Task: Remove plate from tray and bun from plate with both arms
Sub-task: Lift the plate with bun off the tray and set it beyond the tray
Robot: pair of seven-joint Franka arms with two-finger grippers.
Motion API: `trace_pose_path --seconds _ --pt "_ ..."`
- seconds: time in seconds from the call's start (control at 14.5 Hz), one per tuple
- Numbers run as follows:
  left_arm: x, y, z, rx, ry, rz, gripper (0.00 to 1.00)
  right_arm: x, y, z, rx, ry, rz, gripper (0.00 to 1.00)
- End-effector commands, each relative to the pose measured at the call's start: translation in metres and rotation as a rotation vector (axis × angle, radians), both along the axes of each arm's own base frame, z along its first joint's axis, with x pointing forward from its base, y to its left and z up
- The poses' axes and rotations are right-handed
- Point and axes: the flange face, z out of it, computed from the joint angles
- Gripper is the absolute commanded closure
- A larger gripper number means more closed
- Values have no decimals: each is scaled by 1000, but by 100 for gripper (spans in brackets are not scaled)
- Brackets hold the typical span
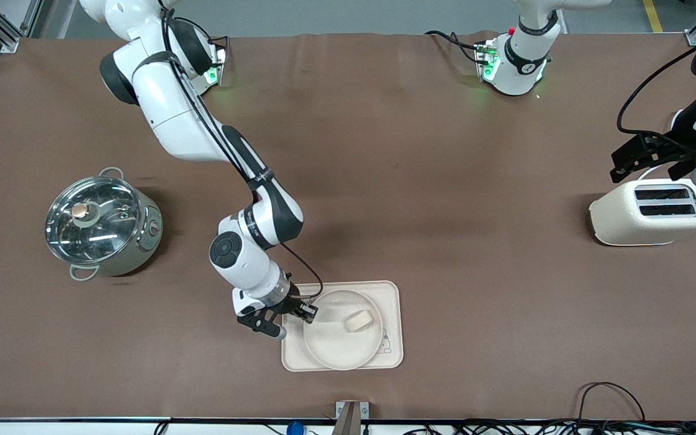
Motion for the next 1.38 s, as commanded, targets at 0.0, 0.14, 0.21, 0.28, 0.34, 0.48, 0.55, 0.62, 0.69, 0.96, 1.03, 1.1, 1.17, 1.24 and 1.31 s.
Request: trace_pose_path --seconds 0.0,0.14,0.21,0.28,0.34,0.48,0.55,0.62,0.69,0.96,1.03,1.1,1.17,1.24,1.31 --pt "0 2 2 -10 6 -3 0 -33 7 21 52 6 21 100" --pt "0 2 2 -10 6 -3 0 -59 -5 20 79 -24 56 100" --pt "0 2 2 -10 6 -3 0 -74 -12 17 107 -8 71 100" --pt "0 2 2 -10 8 -3 0 -89 -26 17 134 -14 81 100" --pt "0 3 2 -10 8 -1 0 -110 -34 10 139 -17 106 100" --pt "0 2 2 -10 8 -3 0 -140 -43 2 134 -11 149 100" --pt "0 2 2 -10 8 -3 0 -148 -42 -1 125 -3 162 100" --pt "0 2 2 -10 8 -3 0 -158 -39 -6 116 9 174 100" --pt "0 2 1 -8 11 -1 0 -168 -39 -9 105 20 188 100" --pt "9 3 -28 -2 72 -9 0 -207 -45 -26 56 13 248 100" --pt "8 1 -31 -9 82 -12 0 -210 -49 -30 50 -1 254 100" --pt "7 -3 -35 -13 93 -3 0 -208 -56 -31 51 6 232 91" --pt "5 -11 -42 -14 109 3 0 -205 -61 -31 55 15 209 47" --pt "5 -23 -51 -15 119 31 0 -203 -63 -31 65 28 174 0" --pt "5 -43 -56 -36 122 67 0 -201 -61 -23 72 25 150 0"
